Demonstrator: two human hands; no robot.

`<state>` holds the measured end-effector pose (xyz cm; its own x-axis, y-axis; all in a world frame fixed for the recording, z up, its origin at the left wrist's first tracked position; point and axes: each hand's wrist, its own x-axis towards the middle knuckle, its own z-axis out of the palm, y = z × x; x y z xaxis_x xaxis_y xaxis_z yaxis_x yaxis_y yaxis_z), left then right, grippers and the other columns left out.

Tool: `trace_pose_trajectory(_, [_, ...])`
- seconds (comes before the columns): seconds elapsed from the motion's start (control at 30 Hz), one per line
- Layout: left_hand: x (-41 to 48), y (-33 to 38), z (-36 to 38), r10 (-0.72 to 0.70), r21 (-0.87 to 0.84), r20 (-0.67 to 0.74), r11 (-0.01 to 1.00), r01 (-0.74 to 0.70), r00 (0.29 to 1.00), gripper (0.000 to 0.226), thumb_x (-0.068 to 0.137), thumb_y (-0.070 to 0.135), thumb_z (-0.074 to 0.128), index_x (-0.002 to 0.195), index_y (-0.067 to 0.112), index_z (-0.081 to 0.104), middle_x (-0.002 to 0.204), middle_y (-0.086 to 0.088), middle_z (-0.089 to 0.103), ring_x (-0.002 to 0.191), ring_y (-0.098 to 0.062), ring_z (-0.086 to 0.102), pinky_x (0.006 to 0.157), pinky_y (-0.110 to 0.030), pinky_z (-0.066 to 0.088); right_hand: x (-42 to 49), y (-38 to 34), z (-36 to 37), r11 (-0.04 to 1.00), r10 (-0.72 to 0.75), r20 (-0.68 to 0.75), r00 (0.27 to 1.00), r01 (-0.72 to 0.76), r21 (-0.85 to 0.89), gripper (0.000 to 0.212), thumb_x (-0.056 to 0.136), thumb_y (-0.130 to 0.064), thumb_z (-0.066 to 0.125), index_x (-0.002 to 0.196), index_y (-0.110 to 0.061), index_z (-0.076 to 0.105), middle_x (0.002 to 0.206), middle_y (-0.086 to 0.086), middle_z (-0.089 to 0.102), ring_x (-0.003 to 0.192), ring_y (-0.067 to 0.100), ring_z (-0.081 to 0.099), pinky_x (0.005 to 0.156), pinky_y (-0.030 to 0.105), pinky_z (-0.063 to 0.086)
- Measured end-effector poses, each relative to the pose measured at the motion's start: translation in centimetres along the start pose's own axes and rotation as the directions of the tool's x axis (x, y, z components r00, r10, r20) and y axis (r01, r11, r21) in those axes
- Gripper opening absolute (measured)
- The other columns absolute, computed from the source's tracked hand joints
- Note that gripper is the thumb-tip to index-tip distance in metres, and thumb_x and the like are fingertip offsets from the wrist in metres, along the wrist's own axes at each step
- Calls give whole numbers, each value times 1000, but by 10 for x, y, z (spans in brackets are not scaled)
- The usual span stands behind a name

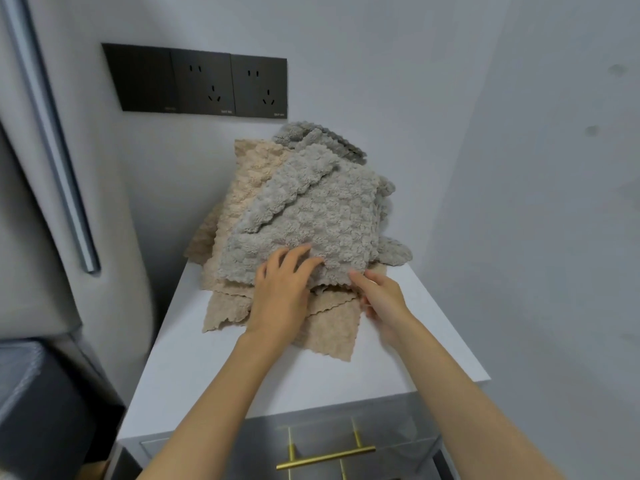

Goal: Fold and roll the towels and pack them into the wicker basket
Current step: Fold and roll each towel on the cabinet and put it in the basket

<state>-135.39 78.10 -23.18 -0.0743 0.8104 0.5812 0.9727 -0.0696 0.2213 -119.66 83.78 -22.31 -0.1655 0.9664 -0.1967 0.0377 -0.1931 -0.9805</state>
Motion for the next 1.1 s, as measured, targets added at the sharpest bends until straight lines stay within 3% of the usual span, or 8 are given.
trace_pose_trajectory(0.1, [-1,1,-3,1,-19,0,1000,-1,1000,55,76,0,70,125,21,58,139,1,49,126,-28,40,94,-47,40,3,-3,5,997,5,-6,1000,-5,82,21,90,-24,66,72,-18,58,55,-8,51,43,4,37,45,17,27])
trace_pose_trajectory(0.37, [-9,8,-22,58,18,-21,998,-58,998,95,73,16,77,148,37,22,158,0,18,144,-31,14,112,-58,22,-32,-53,-8,860,-281,-12,960,257,440,5,92,-11,56,91,-7,55,88,7,64,82,17,61,75,30,49])
trace_pose_trajectory(0.5, [-20,17,-28,78,3,-114,997,-78,990,73,77,9,71,139,28,38,150,-2,36,140,-30,27,110,-57,28,-51,-51,-38,795,-222,-82,972,229,561,36,68,-15,55,104,-13,51,97,10,54,88,23,50,65,31,42])
trace_pose_trajectory(0.6, [-31,22,-30,157,-40,-169,985,-166,973,14,82,11,67,95,17,65,137,-5,51,132,-26,39,104,-48,38,-72,-41,-58,918,-139,-188,972,198,344,10,76,-3,50,74,-12,45,67,3,47,63,16,43,48,23,33])
trace_pose_trajectory(0.63, [-37,26,-32,155,-63,-135,984,-165,979,8,84,13,66,91,17,65,135,-3,53,128,-24,44,101,-44,41,-77,-36,-66,961,-123,-229,966,173,213,21,79,1,48,68,-15,39,61,0,41,56,15,37,46,23,30])
trace_pose_trajectory(0.8, [-54,35,-29,-99,-292,235,941,168,967,40,95,34,50,133,20,47,135,2,50,123,-16,45,95,-26,39,-81,-17,-90,917,-177,-219,960,80,-390,22,78,-2,52,68,-17,40,62,0,39,55,15,34,45,22,29])
trace_pose_trajectory(0.93, [-52,45,-22,-211,-455,377,806,379,902,69,85,46,63,142,18,36,135,3,49,125,-15,44,97,-26,37,-91,-8,-103,767,6,-56,998,-40,-640,23,77,-2,53,66,-17,39,62,1,42,52,15,42,43,22,42])
trace_pose_trajectory(1.1, [-46,46,1,-263,-168,386,922,348,884,75,81,62,56,144,26,36,145,3,39,134,-25,28,108,-40,26,-99,-12,-111,667,254,108,961,-94,-739,28,83,-30,69,76,-17,46,76,1,48,67,16,44,56,22,41])
